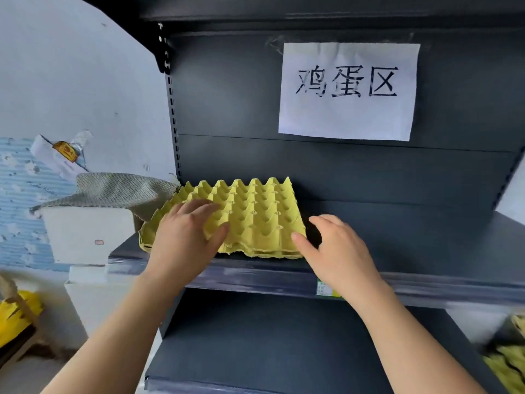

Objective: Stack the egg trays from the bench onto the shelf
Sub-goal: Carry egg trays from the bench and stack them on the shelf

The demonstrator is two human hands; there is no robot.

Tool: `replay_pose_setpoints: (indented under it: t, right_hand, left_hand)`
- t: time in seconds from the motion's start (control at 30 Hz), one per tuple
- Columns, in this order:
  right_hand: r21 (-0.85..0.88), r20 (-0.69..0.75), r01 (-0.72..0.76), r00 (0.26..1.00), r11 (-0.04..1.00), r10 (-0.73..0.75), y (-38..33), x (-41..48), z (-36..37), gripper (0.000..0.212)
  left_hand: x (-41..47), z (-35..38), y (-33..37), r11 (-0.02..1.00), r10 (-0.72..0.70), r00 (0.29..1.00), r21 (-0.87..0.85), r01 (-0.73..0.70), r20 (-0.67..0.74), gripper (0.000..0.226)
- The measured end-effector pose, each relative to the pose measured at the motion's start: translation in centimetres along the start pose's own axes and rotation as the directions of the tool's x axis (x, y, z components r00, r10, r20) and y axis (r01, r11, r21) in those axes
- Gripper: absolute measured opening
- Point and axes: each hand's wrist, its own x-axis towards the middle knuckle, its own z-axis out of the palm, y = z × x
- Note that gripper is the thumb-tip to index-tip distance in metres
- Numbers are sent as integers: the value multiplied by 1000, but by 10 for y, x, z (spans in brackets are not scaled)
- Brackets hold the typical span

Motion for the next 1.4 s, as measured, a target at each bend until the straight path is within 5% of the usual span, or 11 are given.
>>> replay_pose_setpoints:
  t: [0.23, 0.63, 1.07, 1.4]
  right_hand:
    - [-44, -136, -89, 987, 995, 83, 41, -82, -23, 39]
    - [-125, -206, -451, 883, 884, 422, 200, -248, -78, 32]
    - [-181, -169, -666, 746, 724, 644, 444, -360, -185, 33]
    - [-188, -147, -753, 657, 631, 740, 629, -365, -223, 33]
  left_hand:
    - [-43, 29, 85, 922, 313, 948, -258, -288, 61, 40]
    - [-133, 127, 272, 744, 584, 776, -540, -393, 240, 46]
    - [-197, 249, 542, 711, 616, 693, -644, -283, 375, 35]
    - [-192, 361, 705, 684, 650, 644, -680, -264, 403, 34]
